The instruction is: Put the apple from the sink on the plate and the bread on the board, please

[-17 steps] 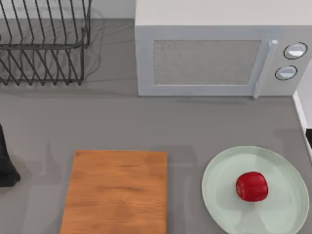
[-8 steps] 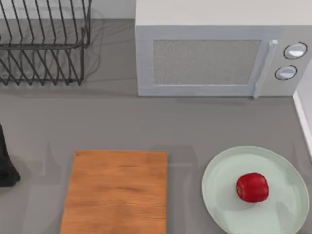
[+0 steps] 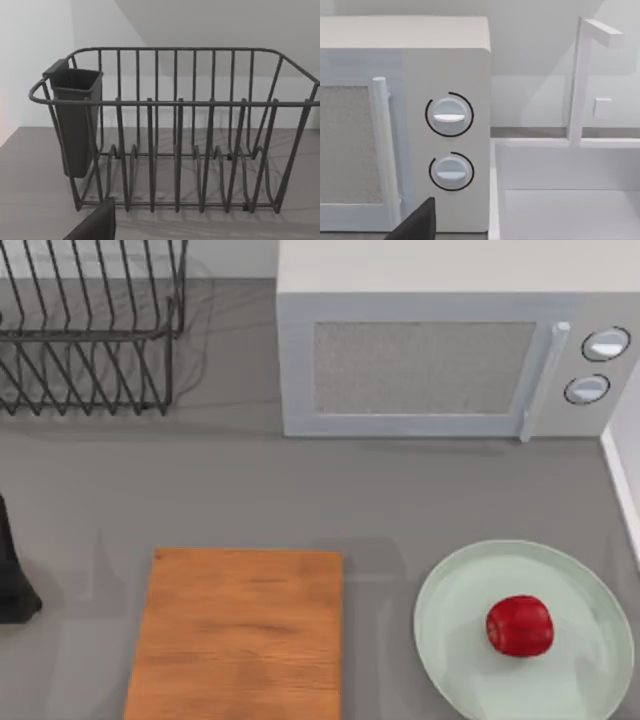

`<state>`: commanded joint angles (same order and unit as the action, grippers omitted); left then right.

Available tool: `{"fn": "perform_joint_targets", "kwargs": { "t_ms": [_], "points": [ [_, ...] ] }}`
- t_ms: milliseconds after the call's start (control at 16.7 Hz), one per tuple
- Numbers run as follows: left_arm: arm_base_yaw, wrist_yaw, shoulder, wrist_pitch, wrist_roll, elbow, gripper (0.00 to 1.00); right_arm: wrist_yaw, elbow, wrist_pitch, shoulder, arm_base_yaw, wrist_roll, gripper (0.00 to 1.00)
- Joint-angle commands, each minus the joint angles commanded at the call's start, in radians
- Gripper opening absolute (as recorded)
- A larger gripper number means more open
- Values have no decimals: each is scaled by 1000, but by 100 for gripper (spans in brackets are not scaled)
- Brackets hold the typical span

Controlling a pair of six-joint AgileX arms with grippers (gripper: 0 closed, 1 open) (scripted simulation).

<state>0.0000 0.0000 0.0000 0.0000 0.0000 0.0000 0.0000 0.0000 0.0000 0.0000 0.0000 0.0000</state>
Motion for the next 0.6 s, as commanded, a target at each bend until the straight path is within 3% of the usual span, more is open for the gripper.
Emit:
{"fn": "perform_joint_targets", "kwargs": {
  "t_ms": [300,600],
  "points": [
    [20,-5,151,-113,109,103,100,0,0,0,0,0,0,100],
    [42,0,538,-327,363,366,100,0,0,0,0,0,0,100]
  ]
}}
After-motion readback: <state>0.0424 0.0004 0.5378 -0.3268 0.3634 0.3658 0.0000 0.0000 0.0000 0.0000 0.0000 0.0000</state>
